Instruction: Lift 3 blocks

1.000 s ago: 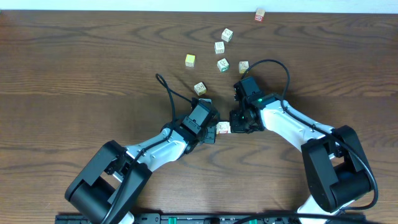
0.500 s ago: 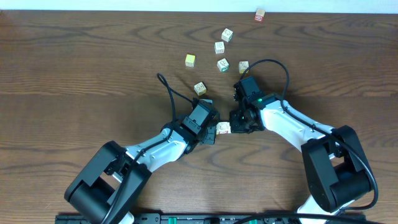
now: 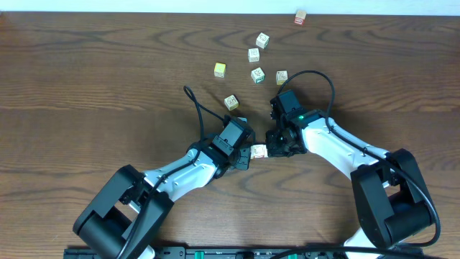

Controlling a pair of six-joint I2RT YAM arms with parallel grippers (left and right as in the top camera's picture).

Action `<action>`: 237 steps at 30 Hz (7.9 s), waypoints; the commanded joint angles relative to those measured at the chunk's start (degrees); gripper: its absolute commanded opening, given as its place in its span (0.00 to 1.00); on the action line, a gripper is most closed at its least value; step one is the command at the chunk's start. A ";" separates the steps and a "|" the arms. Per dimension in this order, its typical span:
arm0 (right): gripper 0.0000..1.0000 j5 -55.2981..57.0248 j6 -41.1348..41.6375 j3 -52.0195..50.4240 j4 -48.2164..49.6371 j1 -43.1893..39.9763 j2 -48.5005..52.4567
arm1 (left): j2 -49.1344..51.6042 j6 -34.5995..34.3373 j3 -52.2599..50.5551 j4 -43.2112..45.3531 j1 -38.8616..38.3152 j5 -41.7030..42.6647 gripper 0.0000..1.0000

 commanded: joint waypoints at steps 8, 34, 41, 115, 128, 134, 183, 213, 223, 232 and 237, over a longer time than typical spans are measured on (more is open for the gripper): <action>0.01 -9.01 2.01 0.35 -0.20 3.43 -1.81 | -2.54 -1.66 3.98 1.55 -1.68 5.70 0.07; 0.01 -9.81 7.43 0.35 -0.50 4.13 -1.81 | -2.54 -3.54 4.02 1.57 -2.82 5.92 0.07; 0.01 -9.84 7.43 0.35 -0.42 4.13 -1.84 | -2.54 -3.52 4.68 1.55 -2.82 5.92 0.07; 0.01 -13.64 10.71 0.39 -3.26 2.54 -6.75 | -2.89 -3.74 6.95 2.01 -7.04 4.46 0.07; 0.01 -13.68 9.97 0.44 -4.26 2.51 -6.75 | -4.85 -3.72 6.99 1.92 -7.04 4.46 0.07; 0.01 -13.84 9.05 1.27 -4.50 2.58 -7.15 | -6.60 -3.41 6.99 1.70 -7.04 4.42 0.07; 0.01 -22.45 8.57 1.53 1.31 2.58 -10.64 | -7.04 -3.28 7.67 1.99 -7.04 5.79 0.07; 0.01 -22.71 6.99 1.53 -1.79 2.60 -14.49 | -9.94 -2.86 7.78 1.95 -7.06 8.00 0.07; 0.01 -24.59 6.99 2.32 -0.85 2.91 -14.69 | -9.94 -2.89 7.78 2.01 -7.06 8.13 0.07; 0.01 -24.83 7.43 2.71 0.68 3.89 -14.69 | -9.94 -2.86 8.50 2.29 -7.04 8.11 0.07; 0.01 -24.83 7.45 2.71 0.72 3.87 -14.69 | -9.94 -2.86 8.74 2.23 -7.04 8.11 0.07</action>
